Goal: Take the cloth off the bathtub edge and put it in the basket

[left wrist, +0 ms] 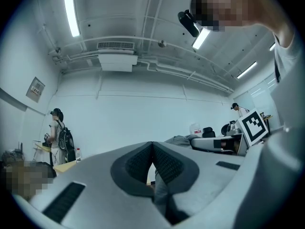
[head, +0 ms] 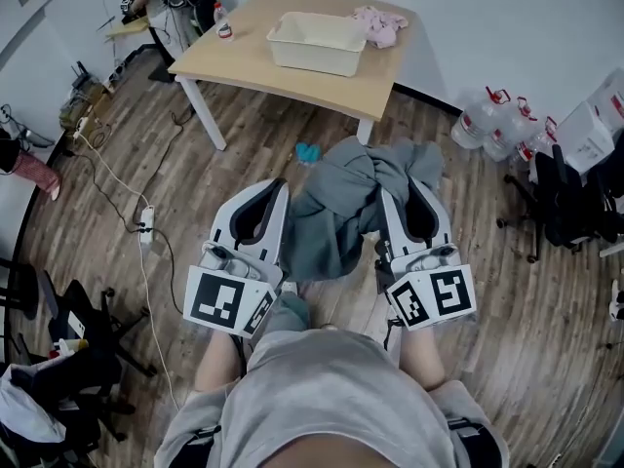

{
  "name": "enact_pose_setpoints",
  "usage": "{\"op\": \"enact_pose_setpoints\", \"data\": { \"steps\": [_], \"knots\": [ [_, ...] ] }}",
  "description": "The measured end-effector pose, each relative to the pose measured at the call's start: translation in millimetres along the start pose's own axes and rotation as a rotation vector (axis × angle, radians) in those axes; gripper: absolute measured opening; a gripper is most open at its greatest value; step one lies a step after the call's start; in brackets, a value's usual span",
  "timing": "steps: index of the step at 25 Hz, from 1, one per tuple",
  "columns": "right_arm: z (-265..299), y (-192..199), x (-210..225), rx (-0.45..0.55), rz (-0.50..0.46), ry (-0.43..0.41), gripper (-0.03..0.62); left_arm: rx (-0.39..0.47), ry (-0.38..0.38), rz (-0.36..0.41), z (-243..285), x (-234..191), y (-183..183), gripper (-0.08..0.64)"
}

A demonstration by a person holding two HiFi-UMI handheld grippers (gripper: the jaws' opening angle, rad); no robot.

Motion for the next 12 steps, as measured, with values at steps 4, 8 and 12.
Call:
{"op": "enact_pose_setpoints", "data": {
  "steps": [4, 8, 12],
  "knots": [
    [29, 4, 1, 0.001, -0.004, 0.031, 0.13, -0.011, 0.036, 0.006, 23, -29, 2, 0.014],
    [62, 8, -4, 0.008, -0.006, 0.062, 0.13, -0.013, 0.067, 0.01, 43, -63, 4, 0.014],
    [94, 14, -10, 0.013, -0.007, 0.088, 0.13, -0.013, 0.087, 0.01, 59, -98, 7, 0.014]
  ]
}}
Point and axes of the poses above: the fingertips, and each gripper's own axes: z forward along the fingers, x to its right, y out of its underside, the point moved 10 cm from there along -z, backward along the fingers, and after that the axes turned 3 degrees about -z, right-handed, at the moved point
